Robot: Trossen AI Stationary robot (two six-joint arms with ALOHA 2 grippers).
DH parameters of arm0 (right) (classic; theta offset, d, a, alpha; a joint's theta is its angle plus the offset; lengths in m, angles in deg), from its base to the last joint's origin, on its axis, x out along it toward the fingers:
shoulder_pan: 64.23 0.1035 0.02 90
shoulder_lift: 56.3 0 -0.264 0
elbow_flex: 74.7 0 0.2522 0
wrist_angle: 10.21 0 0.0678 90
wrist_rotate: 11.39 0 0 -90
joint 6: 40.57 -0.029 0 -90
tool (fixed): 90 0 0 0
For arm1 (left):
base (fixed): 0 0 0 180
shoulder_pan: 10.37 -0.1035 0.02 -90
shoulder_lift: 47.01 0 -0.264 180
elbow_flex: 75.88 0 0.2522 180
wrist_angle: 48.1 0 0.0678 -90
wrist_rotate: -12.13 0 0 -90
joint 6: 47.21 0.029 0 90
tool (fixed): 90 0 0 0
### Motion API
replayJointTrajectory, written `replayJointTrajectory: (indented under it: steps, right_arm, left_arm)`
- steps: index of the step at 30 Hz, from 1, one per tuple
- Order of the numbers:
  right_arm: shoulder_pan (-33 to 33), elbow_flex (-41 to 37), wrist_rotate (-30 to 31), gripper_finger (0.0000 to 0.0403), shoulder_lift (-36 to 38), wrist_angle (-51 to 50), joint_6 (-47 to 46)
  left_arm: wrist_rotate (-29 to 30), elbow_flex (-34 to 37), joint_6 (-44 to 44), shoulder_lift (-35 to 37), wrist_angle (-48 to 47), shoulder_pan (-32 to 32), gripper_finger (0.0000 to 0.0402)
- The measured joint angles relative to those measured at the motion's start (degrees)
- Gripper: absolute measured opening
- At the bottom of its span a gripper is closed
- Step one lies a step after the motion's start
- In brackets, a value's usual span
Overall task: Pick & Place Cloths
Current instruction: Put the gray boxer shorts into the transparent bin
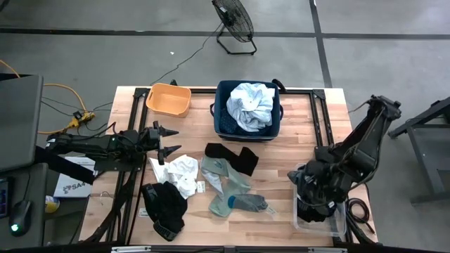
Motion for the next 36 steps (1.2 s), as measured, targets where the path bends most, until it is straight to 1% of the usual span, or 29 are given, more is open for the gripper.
replayJointTrajectory:
  steps: [4, 6, 7, 10, 12, 16, 18, 20, 23, 26, 32, 36]
  right_arm:
    - [0.00, 0.00, -0.15, 0.0226, -1.59, 0.04, 1.92]
    - [-0.02, 0.00, -2.64, 0.0226, -2.06, 0.52, 0.33]
    - [-0.04, 0.00, -5.29, 0.0226, -2.09, 0.83, -1.03]
    - [0.02, 0.00, -16.91, 0.0226, -2.07, 1.04, -6.77]
    - [0.22, 0.00, -23.06, 0.0227, -2.07, 1.09, -10.99]
    - [0.90, 0.00, -32.37, 0.0227, -1.12, 1.28, -16.32]
    - [0.88, 0.00, -34.20, 0.0227, -0.17, 1.94, -17.54]
    - [0.87, 0.00, -33.25, 0.0227, 1.12, 2.44, -17.84]
    - [0.87, 0.00, -28.71, 0.0227, 3.62, 2.31, -17.79]
    - [0.87, 0.00, -21.76, 0.0227, 5.73, 2.24, -15.38]
    - [0.85, 0.00, -9.37, 0.0227, 8.17, 2.21, -6.33]
    - [0.87, 0.00, 1.30, 0.0227, 8.88, 1.36, -2.50]
  left_arm:
    - [0.00, 0.00, -0.02, 0.01, 0.00, -0.01, 0.0305]
    - [0.00, 0.01, -0.02, 0.01, 0.00, -0.01, 0.0305]
    - [0.00, 0.00, -0.02, 0.01, 0.00, -0.01, 0.0305]
    - [0.00, 0.01, -0.02, -0.01, 0.00, 0.00, 0.0305]
    - [0.00, 0.00, -0.02, 0.01, 0.00, -0.01, 0.0305]
    - [0.00, 0.01, -0.05, -0.01, 0.00, -0.02, 0.0305]
    - [0.01, 0.00, -0.46, 0.01, 0.00, 0.00, 0.0305]
    - [0.02, 0.01, -0.46, -0.01, 0.00, -0.02, 0.0305]
    - [0.02, 0.00, -0.46, 0.00, 0.01, 0.00, 0.0305]
    - [0.02, 0.00, -0.46, 0.00, 0.02, -0.02, 0.0305]
    - [0.04, 0.01, -0.46, 0.01, 0.00, -0.02, 0.0305]
    - [0.04, 0.01, -0.46, 0.01, 0.00, -0.01, 0.0305]
